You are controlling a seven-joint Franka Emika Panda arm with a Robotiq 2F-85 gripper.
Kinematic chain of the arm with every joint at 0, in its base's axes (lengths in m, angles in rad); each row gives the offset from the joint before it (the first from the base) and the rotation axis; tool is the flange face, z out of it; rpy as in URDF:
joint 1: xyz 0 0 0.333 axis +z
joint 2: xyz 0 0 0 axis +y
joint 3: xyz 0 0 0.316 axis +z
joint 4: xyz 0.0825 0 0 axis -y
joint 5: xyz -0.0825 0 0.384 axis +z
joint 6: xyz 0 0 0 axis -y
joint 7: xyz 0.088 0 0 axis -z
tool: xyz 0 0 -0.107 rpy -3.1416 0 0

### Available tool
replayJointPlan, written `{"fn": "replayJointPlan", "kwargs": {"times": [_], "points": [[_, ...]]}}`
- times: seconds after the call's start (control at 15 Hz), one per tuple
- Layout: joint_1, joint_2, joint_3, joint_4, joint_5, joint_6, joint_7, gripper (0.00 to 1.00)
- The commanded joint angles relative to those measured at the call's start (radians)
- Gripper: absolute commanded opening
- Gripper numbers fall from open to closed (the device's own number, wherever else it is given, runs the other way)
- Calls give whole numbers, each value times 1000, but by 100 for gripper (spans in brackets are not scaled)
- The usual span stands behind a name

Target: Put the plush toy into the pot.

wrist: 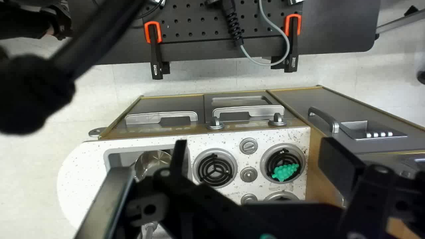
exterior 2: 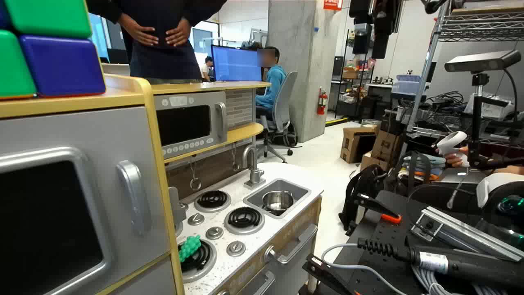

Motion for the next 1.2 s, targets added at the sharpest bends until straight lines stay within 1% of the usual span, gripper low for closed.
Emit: {"fn": "replayJointPlan", "kwargs": {"times": [0.0, 0.67, 0.8, 0.93, 1.0, 1.13], "points": [[14, 1, -12, 2, -7, -2, 7, 100], [14, 1, -12, 2, -7, -2, 7, 100], [18, 15, -5, -37, 46, 147, 61, 100], [8, 66, 5, -65, 66, 318, 122, 100], [2, 96, 12, -77, 63, 395, 152, 100], [-16, 209, 30, -89, 37, 554, 223, 100]]}}
